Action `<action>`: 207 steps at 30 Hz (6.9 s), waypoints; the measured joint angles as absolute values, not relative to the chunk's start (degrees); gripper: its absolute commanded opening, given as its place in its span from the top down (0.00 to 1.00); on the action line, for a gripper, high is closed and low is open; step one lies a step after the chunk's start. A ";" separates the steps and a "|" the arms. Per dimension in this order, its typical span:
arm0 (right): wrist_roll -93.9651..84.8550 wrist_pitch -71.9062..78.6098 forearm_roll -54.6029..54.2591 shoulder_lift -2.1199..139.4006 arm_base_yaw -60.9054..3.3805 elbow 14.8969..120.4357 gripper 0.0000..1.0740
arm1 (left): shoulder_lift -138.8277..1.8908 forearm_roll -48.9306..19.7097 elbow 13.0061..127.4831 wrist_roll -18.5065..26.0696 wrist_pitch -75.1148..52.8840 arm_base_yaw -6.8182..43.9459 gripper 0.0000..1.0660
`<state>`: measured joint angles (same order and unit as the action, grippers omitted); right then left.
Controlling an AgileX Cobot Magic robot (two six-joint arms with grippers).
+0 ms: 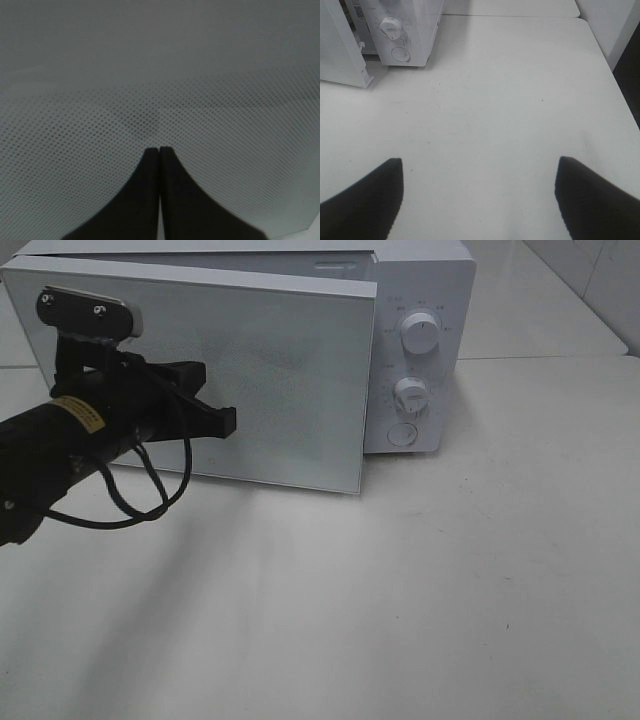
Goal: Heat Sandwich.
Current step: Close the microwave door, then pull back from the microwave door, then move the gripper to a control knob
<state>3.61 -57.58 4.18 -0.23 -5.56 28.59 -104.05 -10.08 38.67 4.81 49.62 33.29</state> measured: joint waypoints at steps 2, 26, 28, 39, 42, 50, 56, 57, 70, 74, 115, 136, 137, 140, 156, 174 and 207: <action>3.61 -57.58 4.18 -0.23 -5.56 28.59 0.30 | -104.45 -11.12 39.42 5.56 49.56 33.80 1.00; 3.61 -57.58 4.18 -0.23 -5.56 28.59 0.30 | -113.96 -15.53 58.73 9.45 36.21 37.13 1.00; 3.61 -57.58 4.18 -0.23 -5.56 28.59 0.30 | -114.59 -15.53 59.53 9.45 35.98 37.36 1.00; 3.61 -57.58 4.18 -0.23 -5.56 28.59 0.30 | -116.08 -15.53 62.40 9.63 34.32 38.04 1.00; 3.61 -57.58 4.18 -0.23 -5.56 28.59 0.30 | -115.97 -16.04 62.68 9.63 33.92 38.45 1.00; 3.61 -57.58 4.18 -0.23 -5.56 28.59 0.30 | -113.10 -18.16 61.59 9.63 33.46 40.16 1.00; 3.61 -57.58 4.18 -0.23 -5.56 28.59 0.30 | -107.66 -18.16 55.52 9.63 32.03 42.06 1.00; 3.61 -57.58 4.18 -0.23 -5.56 28.59 0.30 | -106.91 -18.16 55.00 9.63 30.60 42.06 1.00; 3.61 -57.58 4.18 -0.23 -5.56 28.59 0.30 | -97.52 -18.22 54.03 9.51 -3.61 42.17 0.22; 3.61 -57.58 4.18 -0.23 -5.56 28.59 0.30 | -94.88 -18.16 53.97 9.34 -11.92 42.17 0.06; 3.67 -57.58 4.18 -0.23 -5.56 28.59 0.30 | -73.17 -9.80 53.97 4.13 -65.49 5.44 0.08; 3.67 -57.58 4.18 -0.23 -5.56 28.59 0.30 | -44.75 -3.55 46.35 3.44 -67.44 -0.06 0.08; 3.67 -57.58 4.18 -0.23 -5.56 28.59 0.30 | -44.75 -3.55 46.35 3.44 -67.44 -0.06 0.08; 3.67 -57.58 4.18 -0.23 -5.56 28.59 0.30 | -38.22 -2.92 41.20 3.55 -65.78 -0.06 0.08; 3.67 -57.58 4.18 -0.23 -5.56 28.59 0.30 | -17.13 -3.95 30.02 3.61 -61.82 -0.06 0.08; 3.67 -57.58 4.18 -0.23 -5.56 28.59 0.30 | 0.23 -5.50 29.62 3.61 -61.88 -0.06 0.08; 3.67 -57.58 4.18 -0.23 -5.56 28.59 0.30 | 0.29 -5.50 29.62 3.61 -61.88 -0.06 0.08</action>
<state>3.67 -57.58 4.18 -0.23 -5.56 28.59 0.29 -5.50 29.62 3.61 -61.88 -0.06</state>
